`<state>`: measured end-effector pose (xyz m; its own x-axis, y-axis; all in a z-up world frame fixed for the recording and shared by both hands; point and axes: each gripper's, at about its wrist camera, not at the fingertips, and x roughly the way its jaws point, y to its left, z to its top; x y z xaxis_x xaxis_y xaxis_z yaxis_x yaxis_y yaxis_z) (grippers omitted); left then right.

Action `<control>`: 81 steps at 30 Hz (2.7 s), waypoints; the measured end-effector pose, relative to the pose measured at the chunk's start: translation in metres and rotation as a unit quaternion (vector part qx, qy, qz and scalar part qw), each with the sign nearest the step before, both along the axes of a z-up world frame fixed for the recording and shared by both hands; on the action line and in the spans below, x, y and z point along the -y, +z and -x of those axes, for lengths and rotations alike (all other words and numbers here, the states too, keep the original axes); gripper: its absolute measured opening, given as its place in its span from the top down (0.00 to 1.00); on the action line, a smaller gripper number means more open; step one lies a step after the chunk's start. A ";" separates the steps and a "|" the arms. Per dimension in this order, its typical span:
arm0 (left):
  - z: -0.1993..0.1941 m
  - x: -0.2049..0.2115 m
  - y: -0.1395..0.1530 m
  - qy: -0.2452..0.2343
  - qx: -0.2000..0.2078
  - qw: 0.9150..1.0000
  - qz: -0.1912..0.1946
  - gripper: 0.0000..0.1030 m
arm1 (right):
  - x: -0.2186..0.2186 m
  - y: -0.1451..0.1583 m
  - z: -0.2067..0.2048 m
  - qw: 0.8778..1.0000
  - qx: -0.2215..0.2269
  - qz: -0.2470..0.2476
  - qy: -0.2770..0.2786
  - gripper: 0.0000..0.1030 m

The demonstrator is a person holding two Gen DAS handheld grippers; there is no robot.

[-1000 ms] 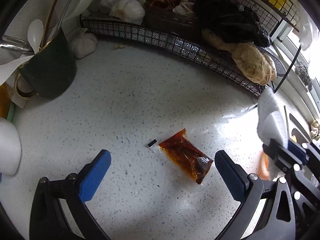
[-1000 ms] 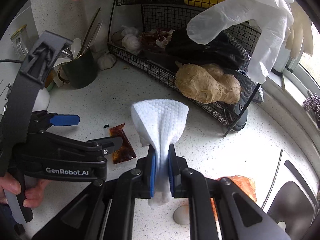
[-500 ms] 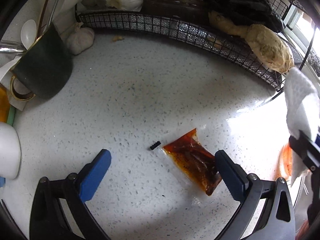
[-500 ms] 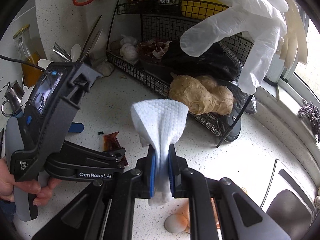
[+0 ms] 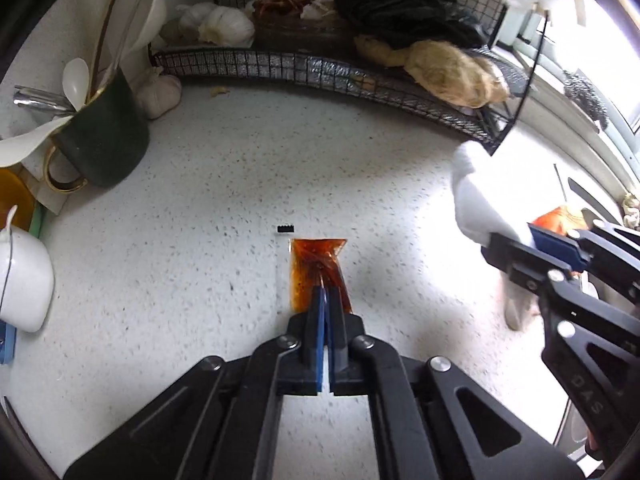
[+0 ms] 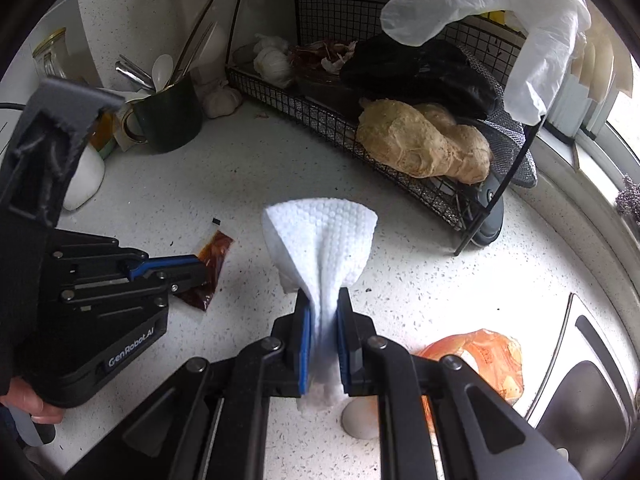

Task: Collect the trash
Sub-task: 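Lift the sauce packet with the left tool while the right tool holds the tissue, then carry the sauce packet and tissue down into the cabinet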

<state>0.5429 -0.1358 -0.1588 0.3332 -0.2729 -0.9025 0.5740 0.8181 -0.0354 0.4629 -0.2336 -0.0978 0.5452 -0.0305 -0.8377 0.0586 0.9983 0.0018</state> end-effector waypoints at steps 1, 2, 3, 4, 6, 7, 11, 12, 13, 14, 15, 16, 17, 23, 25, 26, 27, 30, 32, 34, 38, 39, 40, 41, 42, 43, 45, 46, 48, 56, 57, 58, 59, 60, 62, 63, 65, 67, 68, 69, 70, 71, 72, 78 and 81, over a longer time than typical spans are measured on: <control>0.005 -0.003 0.006 -0.002 0.005 1.000 0.006 1.00 | -0.002 0.001 0.002 1.000 0.002 0.001 0.002 0.90; 0.009 -0.004 0.012 -0.003 0.010 1.000 0.011 1.00 | -0.003 0.002 0.005 1.000 0.004 0.002 0.003 0.90; 0.014 -0.007 0.018 -0.001 0.015 1.000 0.015 1.00 | -0.005 0.003 0.010 1.000 0.006 0.002 0.005 0.90; 0.018 -0.010 0.024 0.000 0.020 1.000 0.018 1.00 | -0.007 0.005 0.013 1.000 0.009 0.004 0.009 0.90; 0.026 -0.015 0.035 0.005 0.026 0.999 0.024 1.00 | -0.009 0.008 0.020 1.000 0.017 0.004 0.016 0.90; 0.030 -0.020 0.039 0.010 0.028 0.999 0.026 1.00 | -0.011 0.011 0.023 1.000 0.022 0.004 0.019 0.90; 0.044 -0.033 0.056 0.025 0.044 0.998 0.030 1.00 | -0.016 0.022 0.039 0.999 0.041 0.003 0.027 0.90; 0.049 -0.037 0.059 0.030 0.048 0.998 0.029 1.00 | -0.018 0.024 0.043 0.999 0.045 0.001 0.029 0.90; 0.056 -0.040 0.064 0.035 0.051 0.998 0.028 1.00 | -0.020 0.027 0.046 0.998 0.047 0.000 0.032 0.90; 0.060 -0.044 0.068 0.041 0.054 0.997 0.029 1.00 | -0.023 0.030 0.048 0.998 0.050 0.001 0.035 0.90; 0.067 -0.049 0.071 0.047 0.057 0.997 0.029 1.00 | -0.025 0.032 0.052 0.998 0.051 0.001 0.039 0.90; 0.073 -0.053 0.073 0.052 0.060 0.996 0.029 1.00 | -0.028 0.033 0.055 0.998 0.052 0.000 0.042 0.90; 0.077 -0.057 0.074 0.058 0.062 0.996 0.029 1.00 | -0.030 0.034 0.058 0.998 0.053 0.000 0.046 0.90; 0.110 -0.083 0.087 0.095 0.075 0.992 0.031 1.00 | -0.048 0.038 0.076 0.995 0.058 -0.004 0.076 0.90; 0.119 -0.088 0.090 0.103 0.076 0.991 0.032 1.00 | -0.053 0.040 0.082 0.995 0.059 -0.006 0.086 0.90; 0.124 -0.091 0.092 0.107 0.077 0.991 0.032 1.00 | -0.056 0.042 0.085 0.994 0.060 -0.006 0.092 0.90; 0.127 -0.092 0.093 0.110 0.078 0.990 0.032 1.00 | -0.059 0.043 0.089 0.993 0.061 -0.006 0.096 0.90; 0.133 -0.095 0.094 0.111 0.077 0.990 0.032 1.00 | -0.062 0.044 0.096 0.993 0.060 -0.009 0.103 0.90; 0.131 -0.094 0.093 0.116 0.072 0.990 0.030 1.00 | -0.061 0.044 0.098 0.993 0.056 -0.011 0.100 0.90; 0.125 -0.093 0.091 0.114 0.065 0.991 0.034 0.99 | -0.058 0.044 0.099 0.994 0.054 -0.013 0.094 0.90; 0.107 -0.083 0.085 0.109 0.063 0.992 0.029 0.68 | -0.051 0.041 0.094 0.996 0.052 -0.013 0.078 0.90; 0.102 -0.080 0.083 0.106 0.061 0.992 0.033 0.64 | -0.049 0.040 0.092 0.996 0.050 -0.015 0.072 0.90; 0.095 -0.076 0.081 0.102 0.056 0.993 0.034 0.63 | -0.046 0.039 0.089 0.996 0.048 -0.016 0.067 0.90; 0.088 -0.071 0.079 0.099 0.052 0.993 0.032 0.61 | -0.043 0.037 0.086 0.997 0.046 -0.018 0.061 0.90; 0.082 -0.067 0.076 0.095 0.050 0.994 0.028 0.58 | -0.041 0.036 0.084 0.997 0.044 -0.020 0.056 0.90; 0.075 -0.062 0.073 0.089 0.048 0.995 0.024 0.54 | -0.039 0.034 0.080 0.998 0.042 -0.021 0.051 0.90; 0.063 -0.051 0.066 0.074 0.040 0.996 0.015 0.52 | -0.035 0.029 0.074 0.998 0.037 -0.023 0.041 0.90; 0.057 -0.046 0.062 0.066 0.038 0.997 0.011 0.52 | -0.033 0.027 0.071 0.998 0.034 -0.025 0.035 0.90; 0.047 -0.037 0.054 0.053 0.030 0.998 0.002 0.50 | -0.029 0.021 0.064 0.999 0.029 -0.026 0.023 0.90; 0.006 -0.014 0.022 0.005 -0.013 1.000 -0.006 0.44 | -0.013 -0.003 0.033 0.999 0.007 -0.027 -0.025 0.90; 0.002 -0.011 0.016 -0.001 -0.015 1.000 -0.012 0.44 | -0.012 -0.006 0.029 0.999 0.005 -0.027 -0.029 0.90; -0.002 -0.007 0.011 -0.010 -0.016 1.000 -0.018 0.44 | -0.010 -0.008 0.025 0.999 0.003 -0.027 -0.034 0.90; -0.005 -0.003 0.006 -0.017 -0.017 0.999 -0.024 0.44 | -0.009 -0.010 0.021 0.999 0.000 -0.028 -0.037 0.90; -0.008 -0.001 0.001 -0.019 -0.017 0.999 -0.031 0.44 | -0.007 -0.013 0.018 0.999 -0.003 -0.030 -0.039 0.90; -0.013 0.003 -0.005 -0.017 -0.021 0.999 -0.039 0.44 | -0.006 -0.015 0.013 0.999 -0.008 -0.031 -0.042 0.90; -0.016 0.004 -0.009 -0.015 -0.026 0.999 -0.040 0.44 | -0.005 -0.016 0.011 0.999 -0.010 -0.032 -0.043 0.90; -0.020 0.004 -0.014 -0.012 -0.033 0.999 -0.040 0.44 | -0.003 -0.018 0.009 0.998 -0.012 -0.034 -0.044 0.90; -0.022 0.004 -0.015 -0.010 -0.028 0.999 -0.037 0.41 | -0.002 -0.020 0.007 0.998 -0.015 -0.036 -0.044 0.90; -0.024 0.003 -0.015 -0.008 -0.027 0.999 -0.034 0.41 | -0.002 -0.020 0.007 0.998 -0.016 -0.037 -0.044 0.90; -0.025 0.003 -0.015 -0.005 -0.028 0.999 -0.031 0.41 | -0.002 -0.021 0.006 0.998 -0.017 -0.039 -0.043 0.90; -0.027 0.002 -0.015 0.000 -0.028 0.999 -0.027 0.41 | -0.002 -0.022 0.006 0.998 -0.016 -0.043 -0.041 0.90; -0.029 0.001 -0.014 0.004 -0.029 0.999 -0.024 0.41 | -0.002 -0.024 0.004 0.998 -0.017 -0.045 -0.039 0.90; -0.030 0.001 -0.014 0.006 -0.032 0.999 -0.021 0.41 | -0.002 -0.025 0.004 0.998 -0.017 -0.045 -0.040 0.90; -0.020 -0.004 -0.012 -0.021 -0.017 0.999 -0.021 0.93 | -0.003 -0.027 0.007 0.998 -0.017 -0.047 -0.039 0.90; -0.004 -0.007 -0.011 -0.037 -0.004 0.999 -0.028 0.94 | -0.006 -0.026 0.012 0.998 -0.011 -0.041 -0.035 0.90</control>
<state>0.5467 -0.1292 -0.1701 0.3072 -0.2456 -0.9194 0.6329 0.7742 0.0046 0.4514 -0.2278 -0.1241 0.5255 0.0012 -0.8508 0.1292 0.9883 0.0812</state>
